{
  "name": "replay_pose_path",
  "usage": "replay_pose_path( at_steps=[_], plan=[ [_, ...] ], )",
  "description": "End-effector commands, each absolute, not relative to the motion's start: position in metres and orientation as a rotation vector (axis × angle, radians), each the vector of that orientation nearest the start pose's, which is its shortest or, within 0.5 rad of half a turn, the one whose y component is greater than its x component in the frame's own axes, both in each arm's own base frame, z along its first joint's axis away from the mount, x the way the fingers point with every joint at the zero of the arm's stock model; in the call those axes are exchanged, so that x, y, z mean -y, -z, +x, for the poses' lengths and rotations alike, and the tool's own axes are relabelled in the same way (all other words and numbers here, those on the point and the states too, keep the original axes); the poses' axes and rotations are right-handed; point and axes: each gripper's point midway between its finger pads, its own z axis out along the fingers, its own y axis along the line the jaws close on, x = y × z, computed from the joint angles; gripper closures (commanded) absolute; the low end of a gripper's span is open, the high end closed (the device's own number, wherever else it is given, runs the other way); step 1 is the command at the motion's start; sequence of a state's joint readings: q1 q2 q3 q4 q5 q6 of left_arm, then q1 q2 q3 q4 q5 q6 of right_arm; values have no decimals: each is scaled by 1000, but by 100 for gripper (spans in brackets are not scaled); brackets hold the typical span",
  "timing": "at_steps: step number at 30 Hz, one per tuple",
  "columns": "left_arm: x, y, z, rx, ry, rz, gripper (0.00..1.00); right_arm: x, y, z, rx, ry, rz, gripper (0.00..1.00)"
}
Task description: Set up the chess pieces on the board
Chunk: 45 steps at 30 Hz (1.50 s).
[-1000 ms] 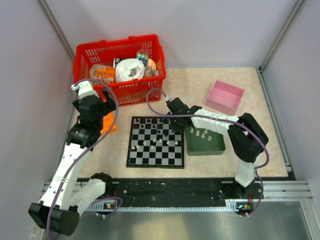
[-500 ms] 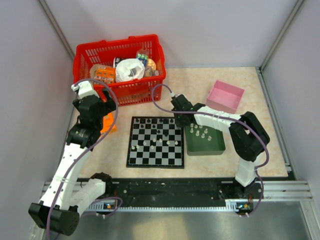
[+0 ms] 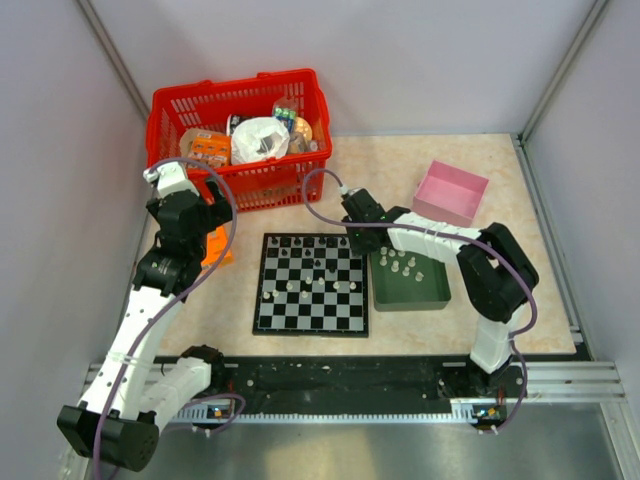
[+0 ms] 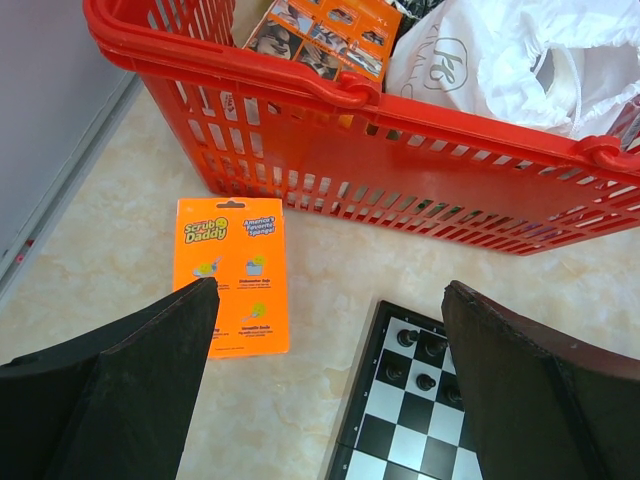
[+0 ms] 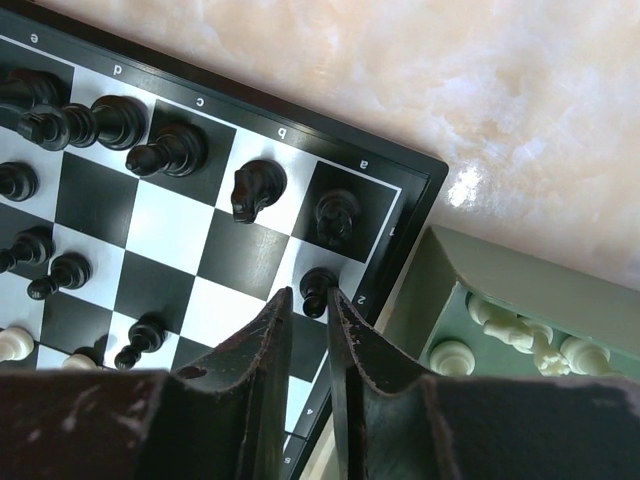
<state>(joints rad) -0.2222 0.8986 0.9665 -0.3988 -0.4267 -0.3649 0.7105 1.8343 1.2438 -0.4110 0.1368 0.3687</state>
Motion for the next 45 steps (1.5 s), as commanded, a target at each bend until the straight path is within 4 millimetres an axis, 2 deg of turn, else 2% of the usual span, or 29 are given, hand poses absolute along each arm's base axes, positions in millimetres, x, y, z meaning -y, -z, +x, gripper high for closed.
replay_pose_path(
  at_steps=[1, 6, 12, 15, 17, 21, 26, 33, 45],
  plan=[
    [12, -295, 319, -1764, 36, -426, 1, -280, -69, 338, -2500, -290, -387, 77],
    [13, -295, 320, -1765, 41, -426, 1, -282, -93, 341, -2454, -320, -388, 70],
    [13, -295, 319, -1763, 42, -427, 1, -283, -120, 338, -2411, -357, -387, 67],
    [13, -295, 319, -1761, 44, -429, 1, -290, -128, 332, -2387, -408, -398, 66],
    [13, -297, 320, -1759, 47, -428, 1, -304, -127, 323, -2388, -477, -446, 66],
    [15, -297, 321, -1758, 57, -423, 1, -329, -113, 304, -2414, -512, -540, 65],
    [12, -300, 319, -1752, 42, -427, 1, -343, -100, 289, -2445, -545, -602, 64],
    [10, -301, 319, -1747, 33, -429, 1, -348, -87, 283, -2475, -565, -651, 63],
    [11, -301, 319, -1746, 34, -427, 1, -350, -74, 294, -2489, -515, -641, 66]
  ],
)
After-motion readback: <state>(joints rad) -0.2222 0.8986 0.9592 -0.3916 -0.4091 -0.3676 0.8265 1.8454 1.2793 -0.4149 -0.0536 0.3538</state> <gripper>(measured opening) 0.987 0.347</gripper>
